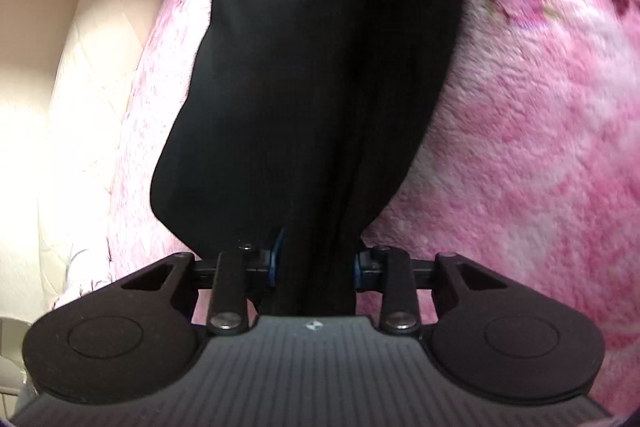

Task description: Fold clothes

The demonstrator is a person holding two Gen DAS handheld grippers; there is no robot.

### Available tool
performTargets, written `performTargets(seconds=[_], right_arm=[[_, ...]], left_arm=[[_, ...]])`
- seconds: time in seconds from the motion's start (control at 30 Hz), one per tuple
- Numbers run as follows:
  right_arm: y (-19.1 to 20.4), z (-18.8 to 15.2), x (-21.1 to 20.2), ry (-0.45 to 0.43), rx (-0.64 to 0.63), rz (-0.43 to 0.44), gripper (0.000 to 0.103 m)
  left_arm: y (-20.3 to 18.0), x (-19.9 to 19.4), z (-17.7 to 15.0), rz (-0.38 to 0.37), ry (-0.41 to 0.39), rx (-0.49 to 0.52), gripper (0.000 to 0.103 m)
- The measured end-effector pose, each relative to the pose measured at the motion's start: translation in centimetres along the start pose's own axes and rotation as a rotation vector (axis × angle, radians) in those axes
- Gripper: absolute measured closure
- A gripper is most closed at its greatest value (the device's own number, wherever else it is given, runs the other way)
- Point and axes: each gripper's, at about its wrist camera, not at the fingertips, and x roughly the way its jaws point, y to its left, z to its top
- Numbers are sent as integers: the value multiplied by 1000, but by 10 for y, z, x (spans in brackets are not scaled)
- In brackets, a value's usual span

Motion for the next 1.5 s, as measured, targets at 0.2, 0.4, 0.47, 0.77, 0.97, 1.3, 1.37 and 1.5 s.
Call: performTargets(seconds=[0.2, 0.4, 0.47, 0.77, 0.97, 1.3, 1.37, 1.5], right_arm=[[13, -2, 27, -69, -35, 40, 40], [-30, -5, 20, -53, -26, 102, 87], [-49, -2, 12, -57, -10, 130, 87], [-149, 19, -48, -79, -79, 85, 88], [-248, 35, -45, -100, -107, 97, 88], [-467, 21, 35, -238, -162, 82, 88], [-506, 13, 48, -259, -167, 2, 88], [-538, -27, 88, -254, -123, -138, 88]], left_arm=[[31, 4, 13, -60, 29, -86, 74], [33, -11, 26, -75, 64, -48, 79], [42, -23, 32, -62, 66, -53, 80], [114, -65, 65, -7, 48, -133, 84], [208, -55, 92, 35, 62, -182, 84], [401, 35, 161, 194, 130, -317, 84], [422, 58, 181, 236, 116, -317, 84], [413, 136, 219, 254, 80, -322, 83]])
